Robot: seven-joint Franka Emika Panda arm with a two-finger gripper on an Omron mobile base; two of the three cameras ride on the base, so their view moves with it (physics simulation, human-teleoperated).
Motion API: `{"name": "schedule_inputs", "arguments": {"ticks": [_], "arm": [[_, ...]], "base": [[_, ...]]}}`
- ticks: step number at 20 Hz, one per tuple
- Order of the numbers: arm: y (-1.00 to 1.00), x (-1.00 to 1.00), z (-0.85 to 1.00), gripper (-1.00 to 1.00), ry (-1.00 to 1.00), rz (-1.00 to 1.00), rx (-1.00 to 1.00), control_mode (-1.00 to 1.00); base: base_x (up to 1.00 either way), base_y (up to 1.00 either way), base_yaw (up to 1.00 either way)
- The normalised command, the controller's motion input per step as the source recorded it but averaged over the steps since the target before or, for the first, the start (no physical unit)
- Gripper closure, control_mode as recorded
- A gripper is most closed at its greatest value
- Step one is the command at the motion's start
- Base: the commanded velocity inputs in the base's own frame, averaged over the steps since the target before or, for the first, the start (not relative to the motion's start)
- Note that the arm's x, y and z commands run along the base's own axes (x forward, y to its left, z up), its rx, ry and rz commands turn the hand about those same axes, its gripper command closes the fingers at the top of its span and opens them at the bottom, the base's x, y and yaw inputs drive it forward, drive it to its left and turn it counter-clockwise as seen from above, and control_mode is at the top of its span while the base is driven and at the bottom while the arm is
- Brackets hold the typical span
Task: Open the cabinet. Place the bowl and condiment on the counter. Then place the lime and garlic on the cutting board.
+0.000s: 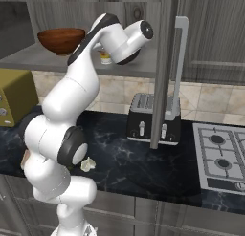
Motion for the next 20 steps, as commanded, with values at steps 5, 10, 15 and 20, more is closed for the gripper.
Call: {"name": "schedule_inputs", "arguments": {"ticks": [5, 10, 15, 20], "arm": [[0.15, 0.0, 0.0, -1.0, 0.0, 0.0, 0.0, -1.0], [0.01, 0.0, 0.0, 1.0, 0.0, 0.0, 0.0, -1.0], [0.0, 0.0, 0.0, 1.0, 0.0, 0.02, 0.0, -1.0], [0.0, -0.06, 0.01, 1.0, -0.01, 0.01, 0.01, -1.0]], "base": [[0.0, 0.0, 0.0], [0.0, 0.0, 0.0], [0.0, 0.0, 0.0], [0.0, 0.0, 0.0]]}}
